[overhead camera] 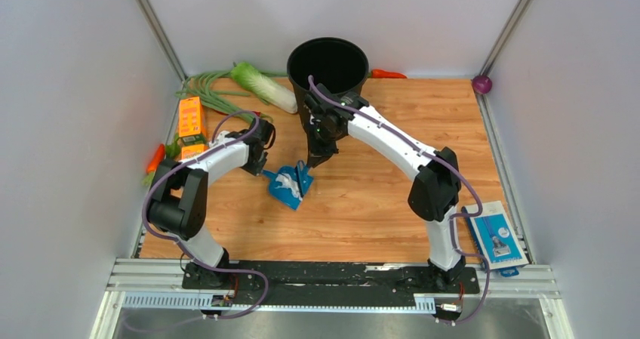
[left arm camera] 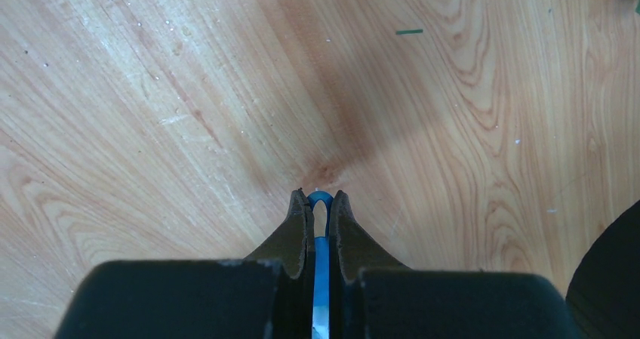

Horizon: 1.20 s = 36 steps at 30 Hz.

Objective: Sweep away the paper scraps from the table

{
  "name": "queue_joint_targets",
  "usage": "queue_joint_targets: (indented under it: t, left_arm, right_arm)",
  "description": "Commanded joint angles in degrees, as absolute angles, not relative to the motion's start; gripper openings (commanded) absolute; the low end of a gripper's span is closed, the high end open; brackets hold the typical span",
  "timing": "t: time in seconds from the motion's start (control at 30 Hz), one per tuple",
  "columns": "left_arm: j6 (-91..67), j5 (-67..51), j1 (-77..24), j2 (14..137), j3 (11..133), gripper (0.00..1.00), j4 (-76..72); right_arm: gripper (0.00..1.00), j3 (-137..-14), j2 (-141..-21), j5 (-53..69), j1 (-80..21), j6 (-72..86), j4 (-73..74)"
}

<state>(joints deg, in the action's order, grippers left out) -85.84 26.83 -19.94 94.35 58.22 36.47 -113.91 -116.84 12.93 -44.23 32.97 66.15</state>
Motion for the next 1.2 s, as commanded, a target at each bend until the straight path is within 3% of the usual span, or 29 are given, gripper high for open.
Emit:
queue_joint_targets:
  t: [0.0,0.23,0.67,1.17]
  left_arm:
    - [-83.76,26.54,-19.6,93.51,57.83,0.0,36.39]
    - [-83.32,26.46,-19.34,92.9,58.27,0.0,37.18]
    - [-83.06,15.74,-14.94,91.32,55.37,0.0,33.22]
    - [-81.92,12.83,-10.2,88.77,61.25,0.0,37.53]
  right_arm:
    - [0.0,-115.05,-110.92,11.16,-44.56,34.28,67.32]
    - [0.0,-115.85,-107.32,8.53,-43.25,32.52,71.54]
    - [0.0,-100.47,-92.21,5.01,-32.18,31.29,72.86]
    - [0.0,-92.11,-87.36,2.55,-26.9,29.8,71.11]
